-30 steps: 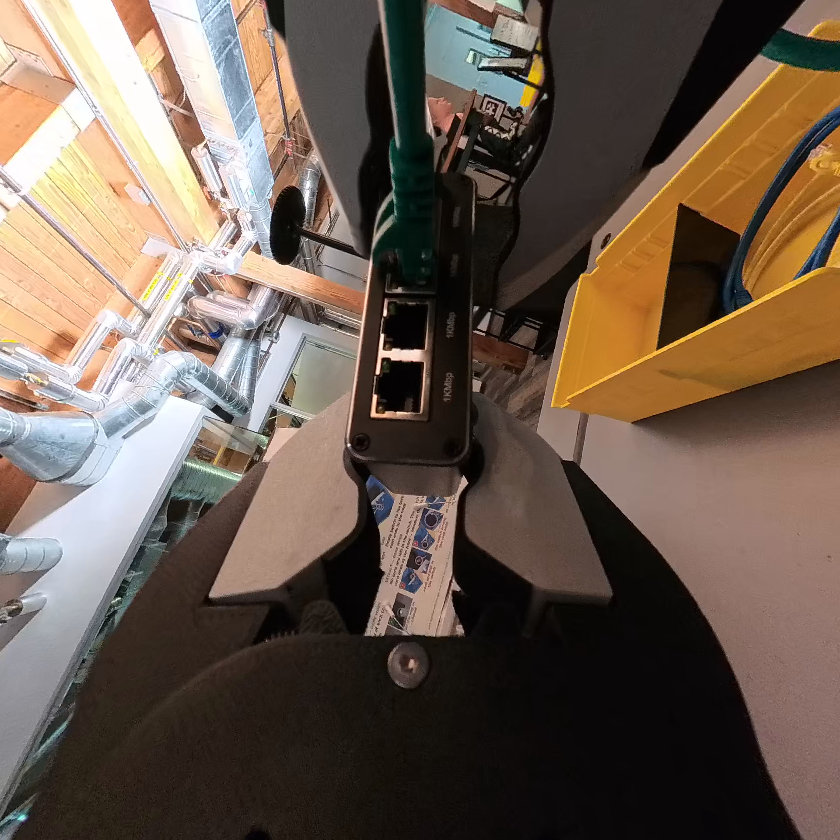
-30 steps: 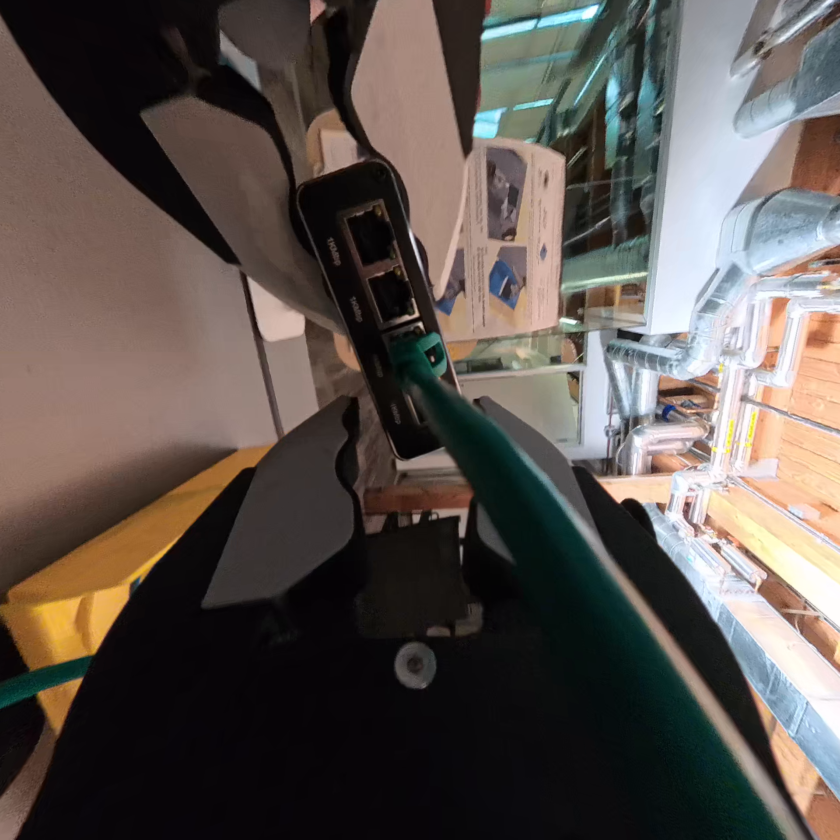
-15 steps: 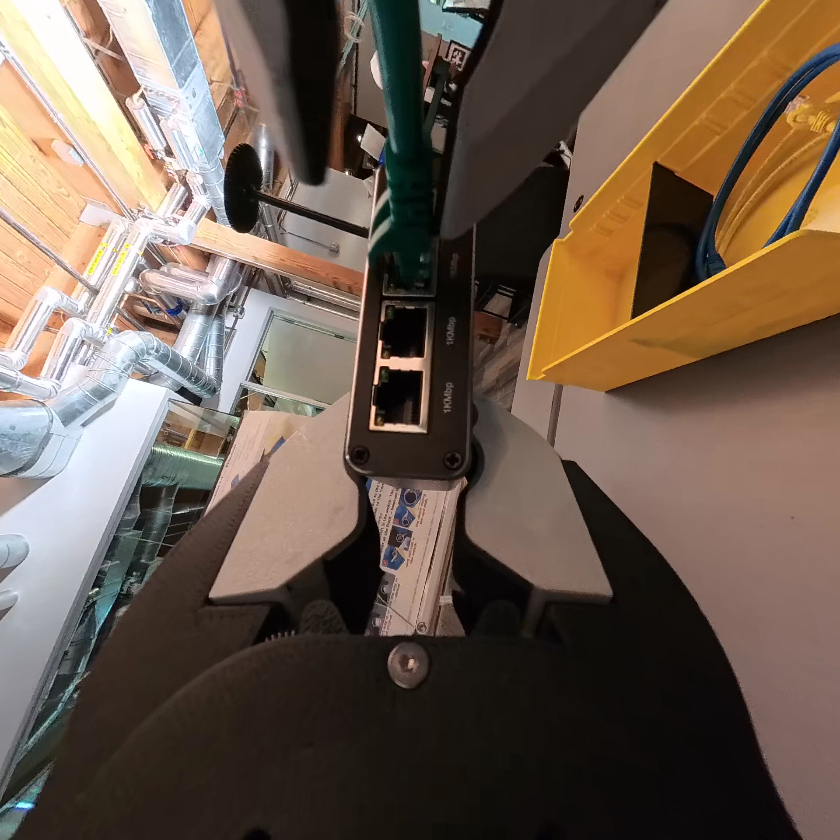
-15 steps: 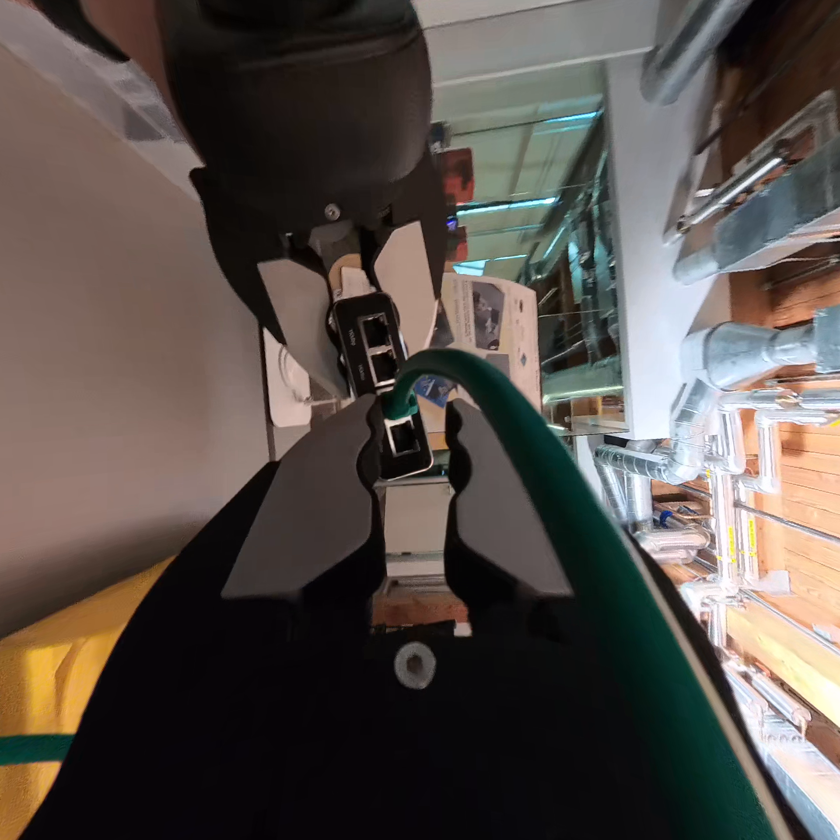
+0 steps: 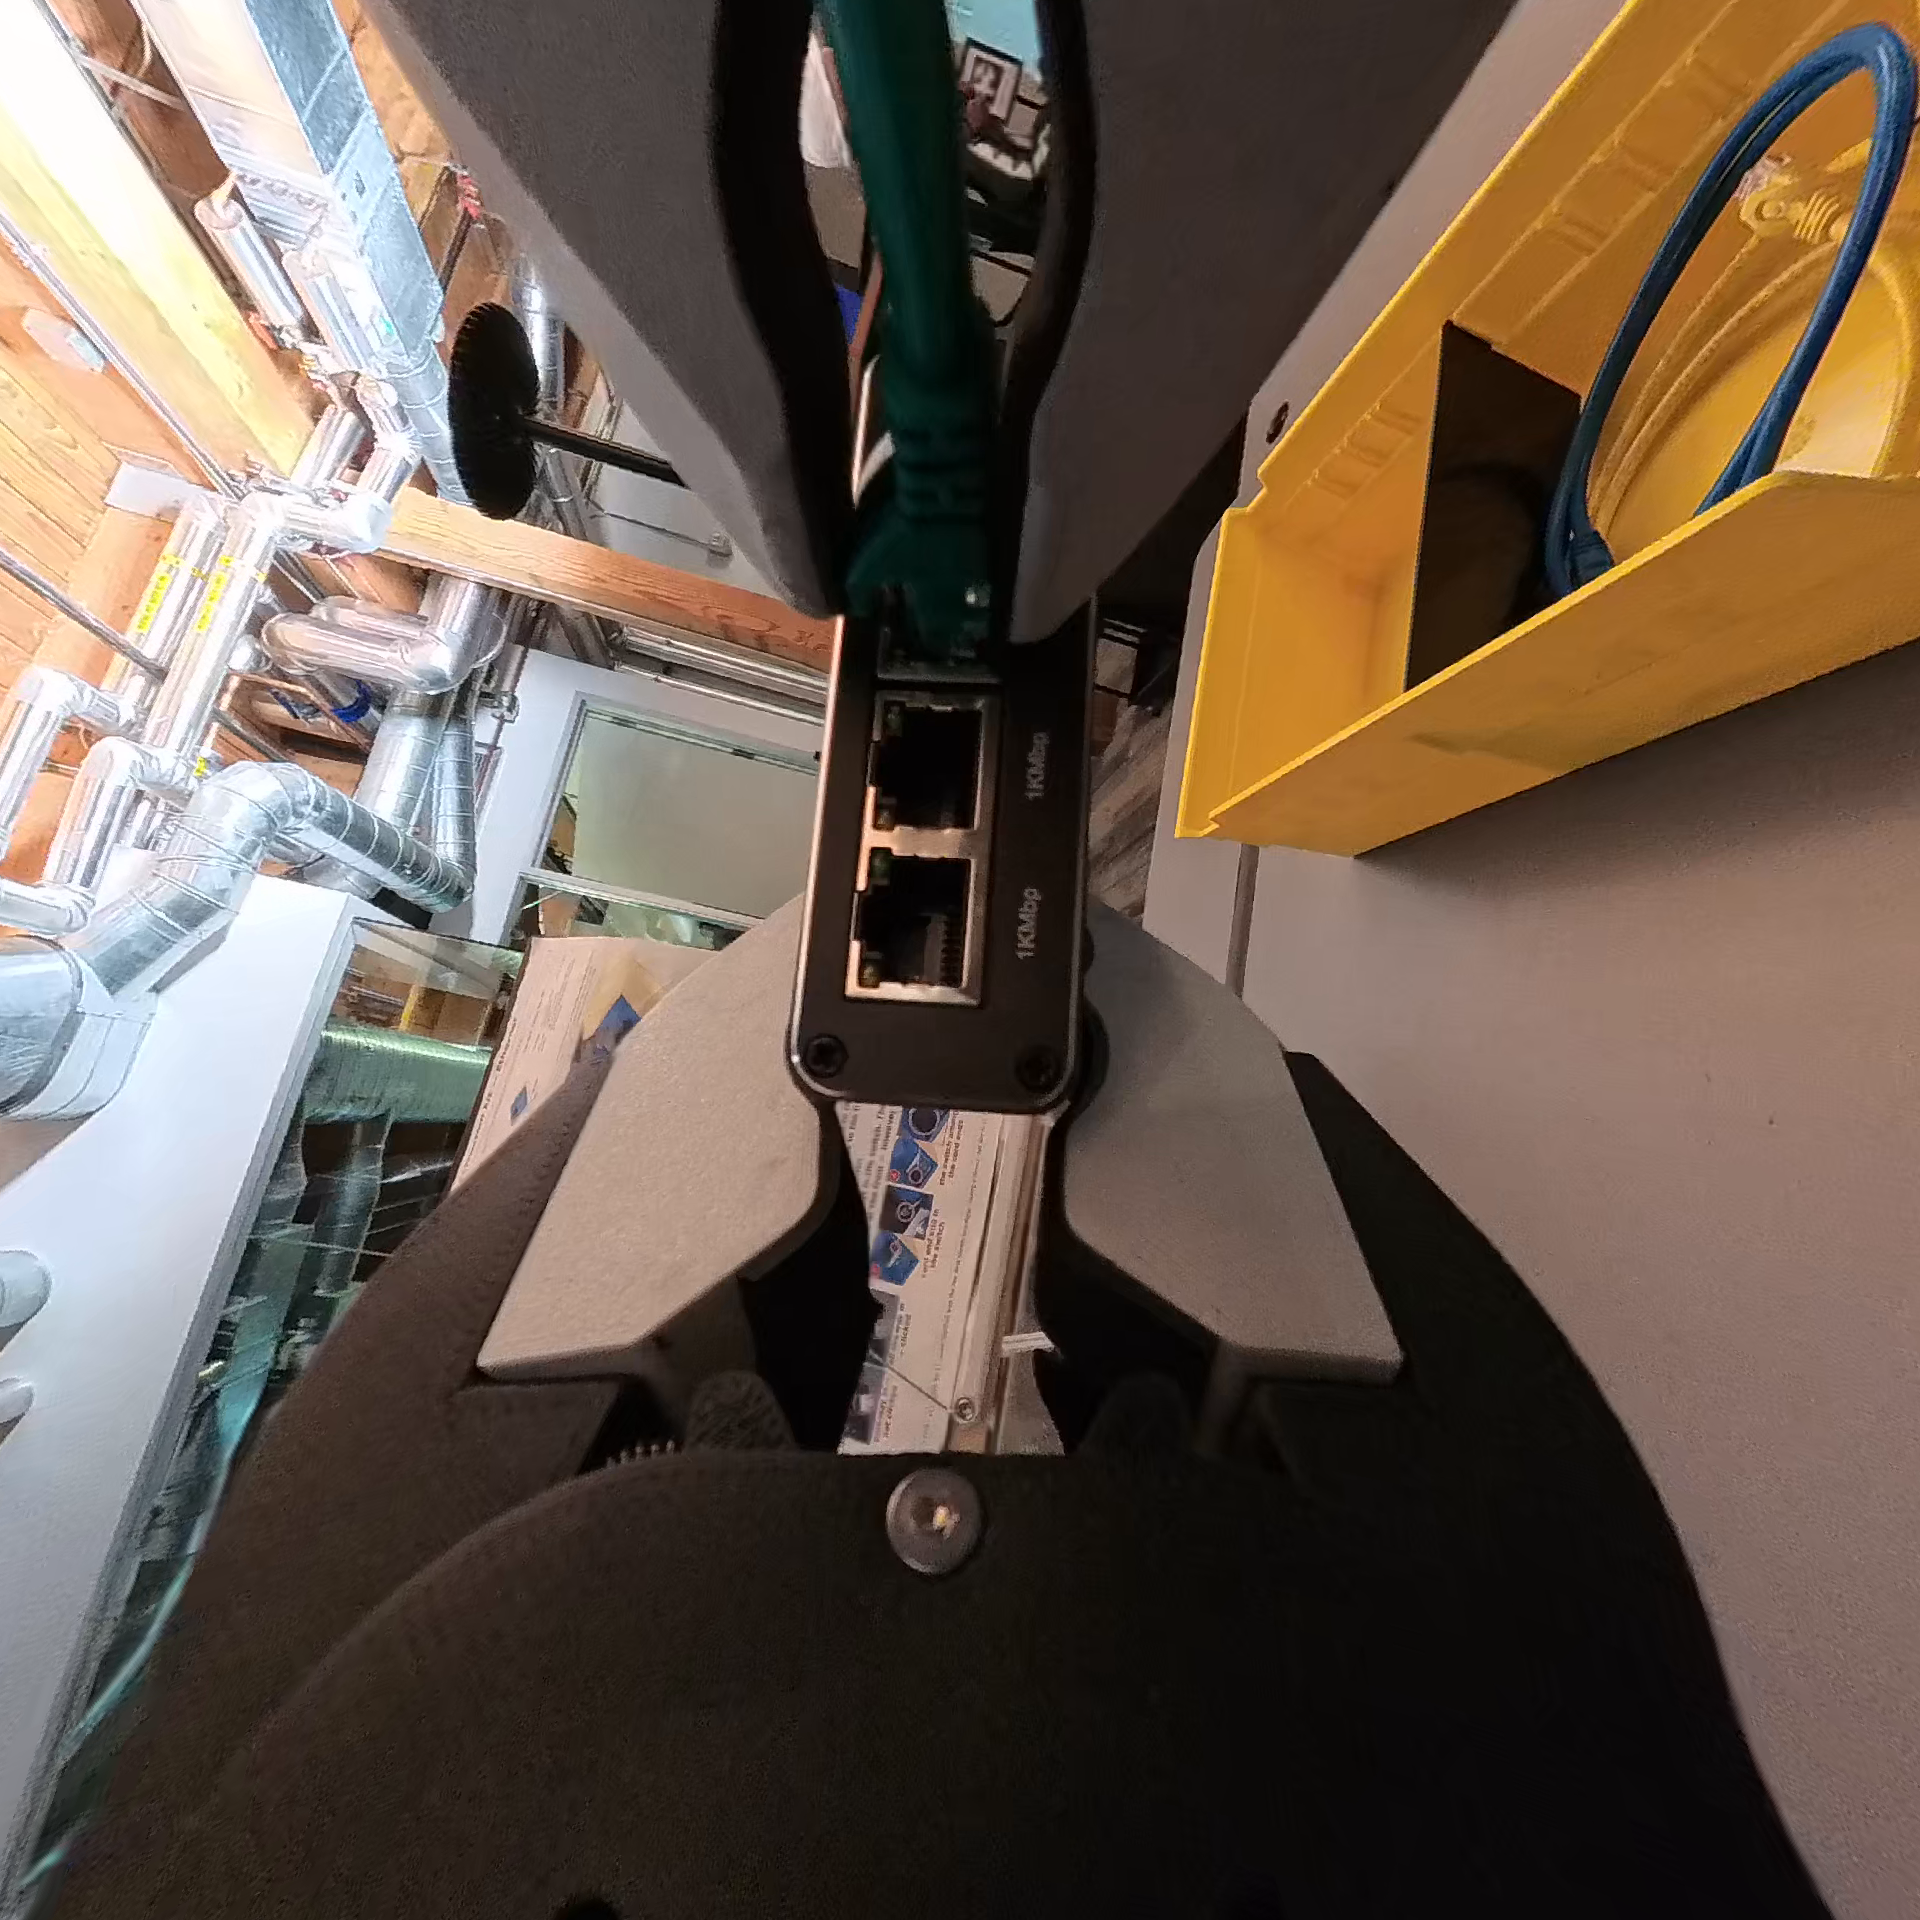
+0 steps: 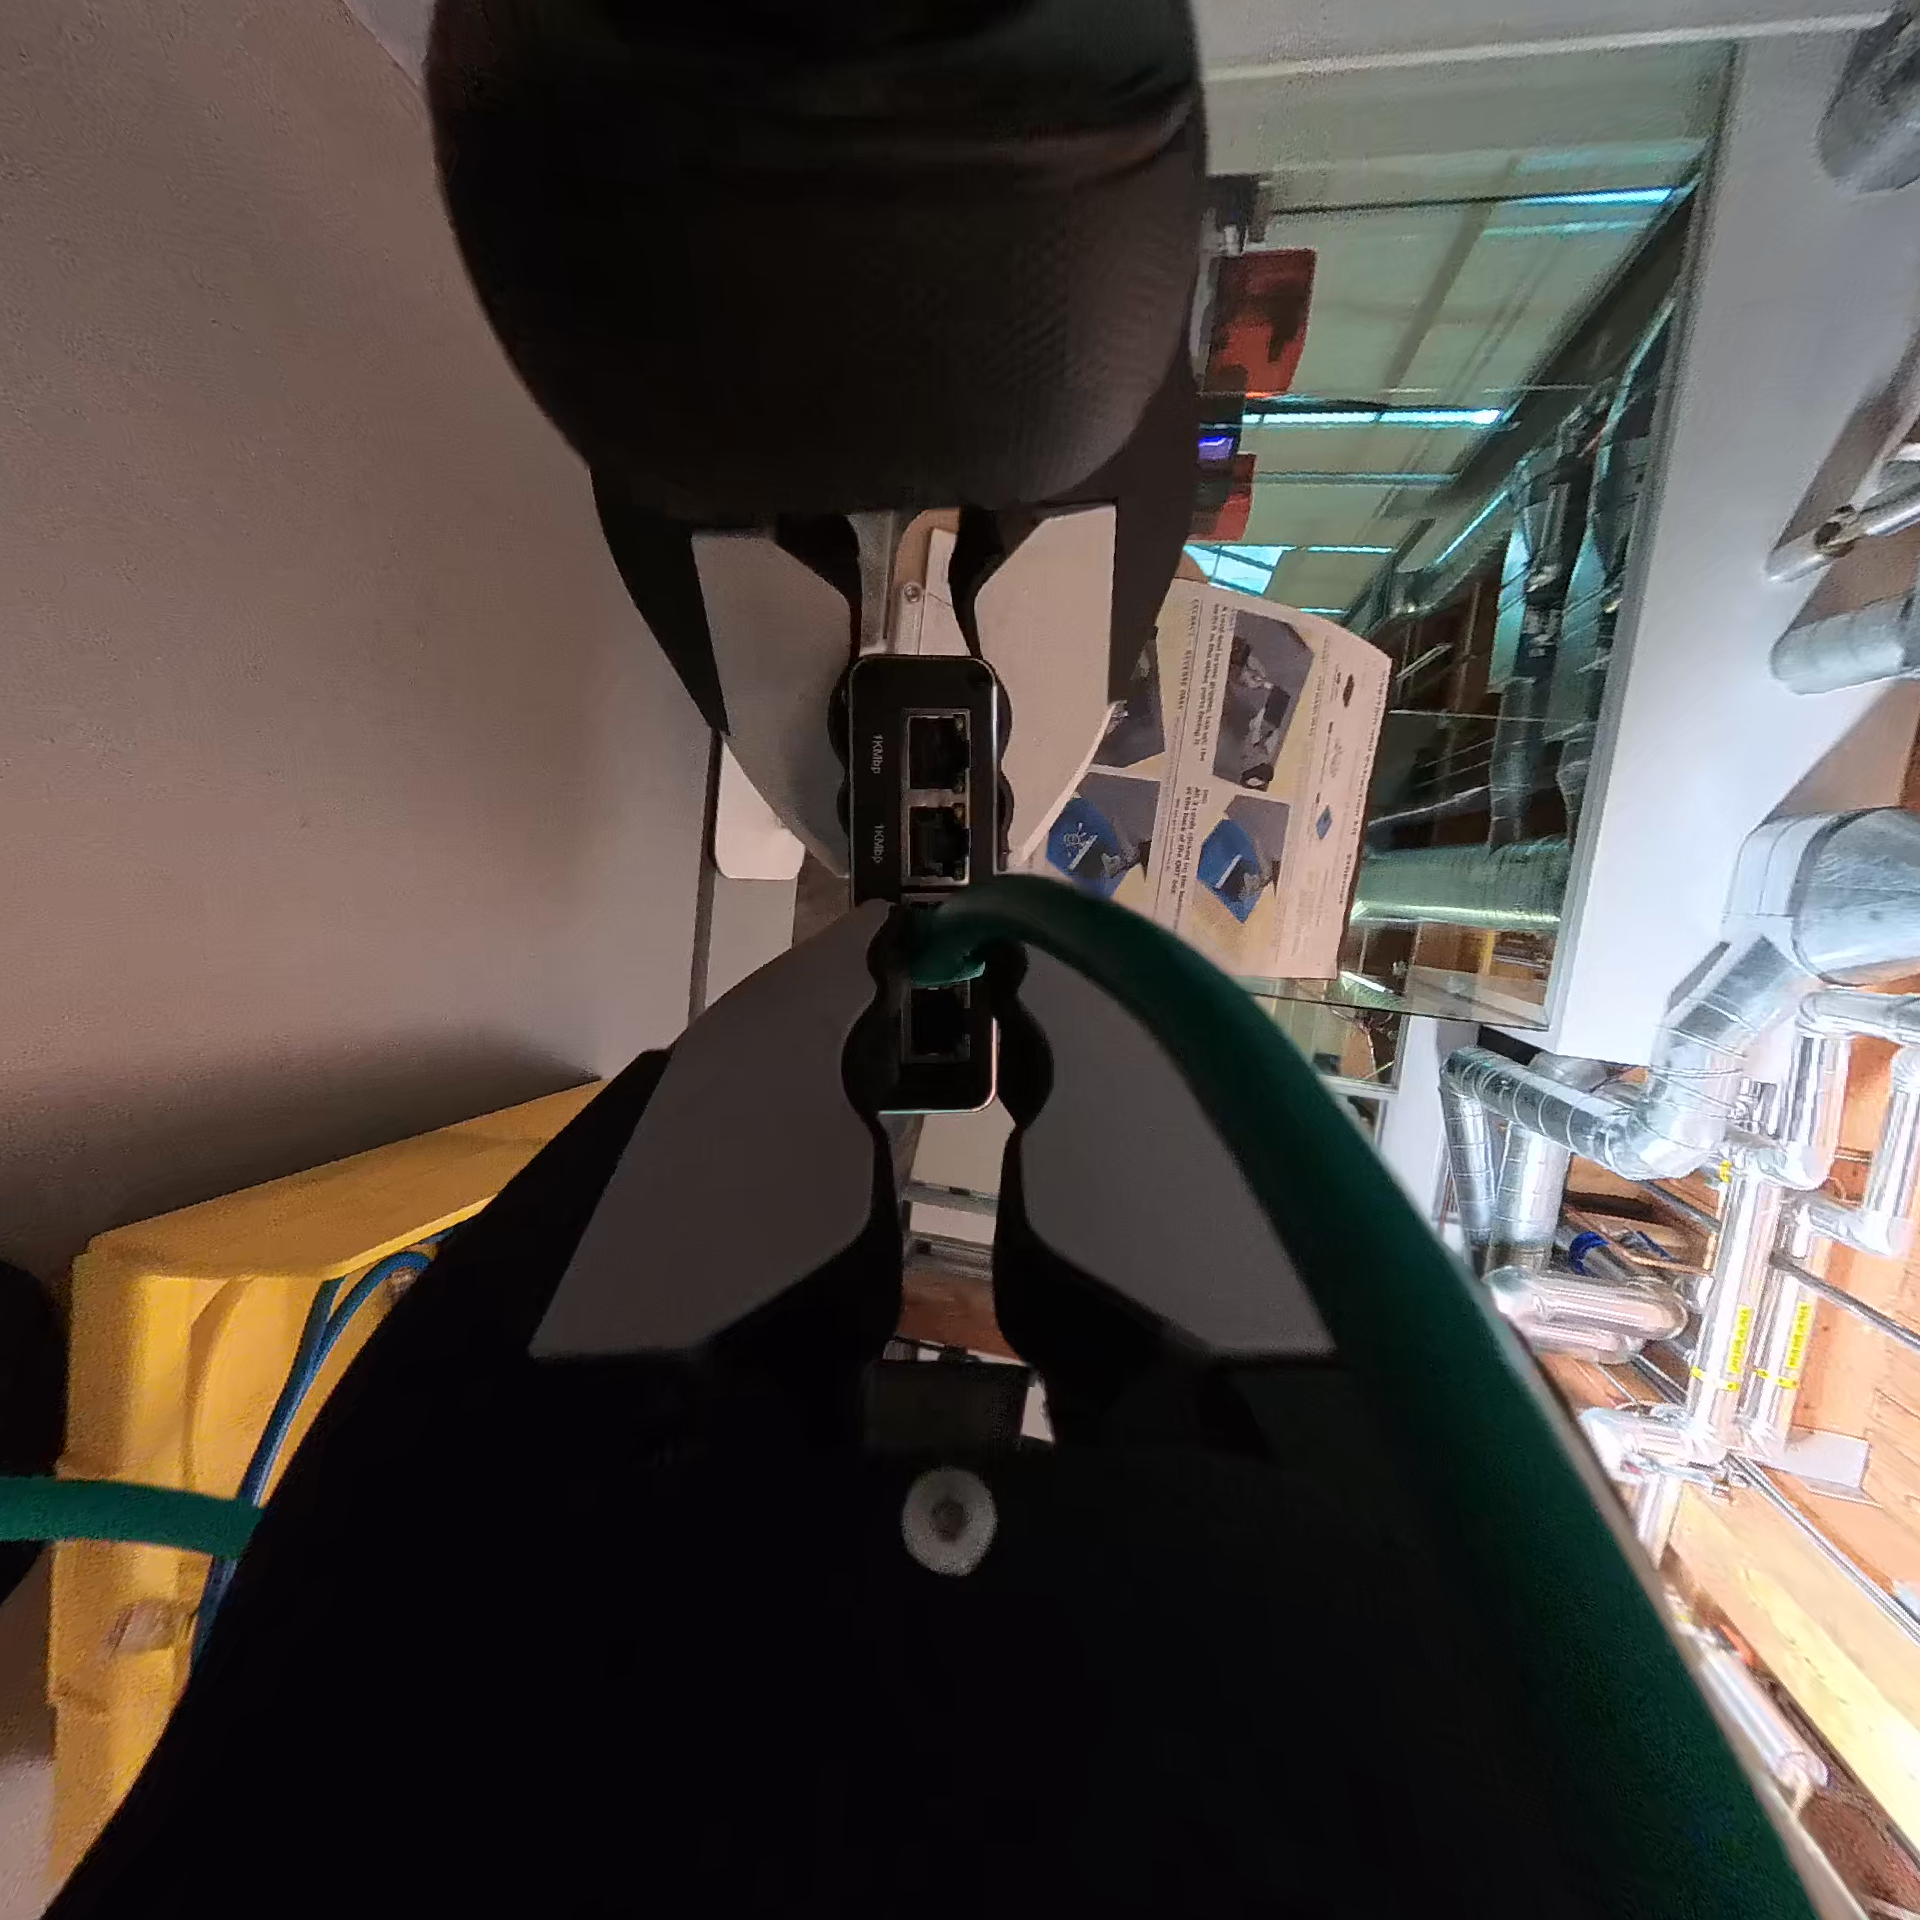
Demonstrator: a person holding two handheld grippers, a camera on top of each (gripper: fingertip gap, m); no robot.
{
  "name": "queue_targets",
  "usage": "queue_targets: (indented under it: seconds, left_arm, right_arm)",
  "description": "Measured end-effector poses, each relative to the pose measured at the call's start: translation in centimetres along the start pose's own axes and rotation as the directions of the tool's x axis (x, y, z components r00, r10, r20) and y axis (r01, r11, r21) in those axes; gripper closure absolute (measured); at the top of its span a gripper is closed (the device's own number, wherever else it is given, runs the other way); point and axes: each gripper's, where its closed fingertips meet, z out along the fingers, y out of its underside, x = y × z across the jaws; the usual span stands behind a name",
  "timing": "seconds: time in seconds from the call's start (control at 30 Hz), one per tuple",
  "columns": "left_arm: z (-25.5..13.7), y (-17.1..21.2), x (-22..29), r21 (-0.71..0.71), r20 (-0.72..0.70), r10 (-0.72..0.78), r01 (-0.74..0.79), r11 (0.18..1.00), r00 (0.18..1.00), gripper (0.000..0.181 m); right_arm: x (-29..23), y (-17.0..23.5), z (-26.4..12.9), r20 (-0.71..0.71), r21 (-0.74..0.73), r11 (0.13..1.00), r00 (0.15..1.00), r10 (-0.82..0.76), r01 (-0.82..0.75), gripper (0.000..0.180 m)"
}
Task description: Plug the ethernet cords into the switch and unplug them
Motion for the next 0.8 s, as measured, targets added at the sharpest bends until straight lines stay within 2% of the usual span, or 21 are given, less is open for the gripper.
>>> queue_targets:
  seconds: [0.03,0.2,0.5,0.8]
  left_arm:
    - [0.0,0.1,-0.1,-0.003,0.010,0.006,-0.006,1.000,1.000,0.144]
    - [0.5,0.2,-0.4,-0.006,0.065,-0.002,0.003,1.000,0.998,0.144]
    - [1.9,1.9,0.0,-0.028,0.025,-0.113,0.113,0.993,0.993,0.142]
    - [2.6,3.7,0.1,-0.062,-0.012,-0.231,0.229,0.971,0.973,0.142]
  right_arm:
    - [0.0,0.1,0.1,0.002,-0.007,1.000,1.000,0.000,0.000,0.163]
    - [-0.3,0.7,0.4,0.055,-0.038,0.999,0.998,0.028,-0.026,0.163]
    - [-1.0,1.6,1.8,0.216,-0.049,0.991,0.967,0.133,-0.125,0.167]
    - [-0.8,1.9,3.6,0.306,-0.066,0.965,0.915,0.261,-0.254,0.164]
